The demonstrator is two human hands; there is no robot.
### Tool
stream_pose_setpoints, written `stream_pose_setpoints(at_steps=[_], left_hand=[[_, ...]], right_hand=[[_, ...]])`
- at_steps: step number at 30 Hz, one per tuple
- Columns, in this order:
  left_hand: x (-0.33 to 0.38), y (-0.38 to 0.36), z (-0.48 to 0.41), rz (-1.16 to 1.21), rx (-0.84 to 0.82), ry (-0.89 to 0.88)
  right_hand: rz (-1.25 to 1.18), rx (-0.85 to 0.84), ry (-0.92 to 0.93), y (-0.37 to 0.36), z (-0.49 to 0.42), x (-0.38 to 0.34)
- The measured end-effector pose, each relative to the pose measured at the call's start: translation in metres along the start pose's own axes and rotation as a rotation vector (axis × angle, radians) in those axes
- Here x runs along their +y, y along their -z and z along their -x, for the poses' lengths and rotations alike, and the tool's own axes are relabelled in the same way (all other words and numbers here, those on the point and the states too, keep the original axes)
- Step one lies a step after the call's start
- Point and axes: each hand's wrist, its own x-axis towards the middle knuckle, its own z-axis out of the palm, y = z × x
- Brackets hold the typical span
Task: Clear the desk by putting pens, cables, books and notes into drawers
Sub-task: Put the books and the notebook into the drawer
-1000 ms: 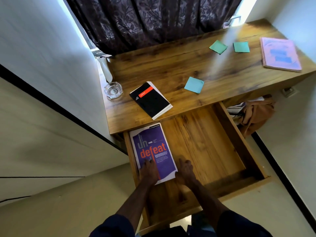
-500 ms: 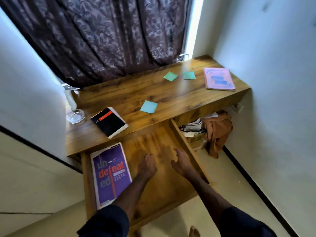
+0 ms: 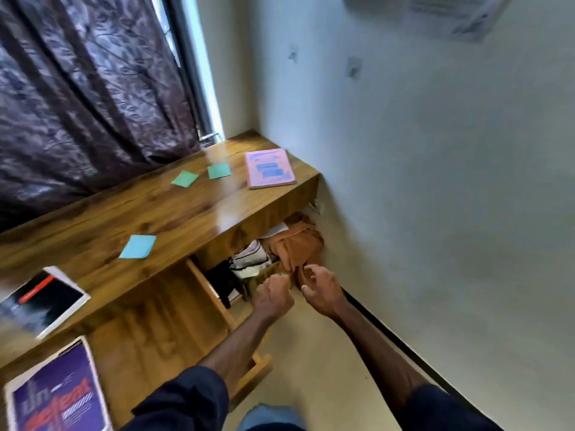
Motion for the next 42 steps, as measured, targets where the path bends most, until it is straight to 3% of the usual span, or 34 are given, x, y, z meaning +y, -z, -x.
stream_pose_setpoints(at_steps=[6, 15, 21, 32, 38, 42], left_hand=[[0.062, -0.011, -0.079, 0.035, -0.037, -0.066], [0.064, -0.01, -0.2, 0.154, 0.02, 0.113], [0.052, 0.032, -0.264, 0.131, 0.104, 0.223], [-0.027, 0.09, -0.36, 0.053, 0.251, 0.408], [-0.06, 0.107, -0.436, 0.105, 0.203, 0.543], [-0.079, 0.102, -0.489, 0.23, 0.088, 0.584]], right_hand=[[0.018, -0.013, -0.032, 0.042, -0.05, 0.046], [0.132, -0.131, 0.038, 0.102, -0.178, 0.08], [0.127, -0.101, 0.11, 0.132, -0.27, 0.063], [0.182, -0.224, 0.23, 0.116, -0.439, 0.005], [0.282, -0.361, 0.2, 0.088, -0.53, -0.014], [0.308, -0.42, 0.12, 0.06, -0.573, -0.016]])
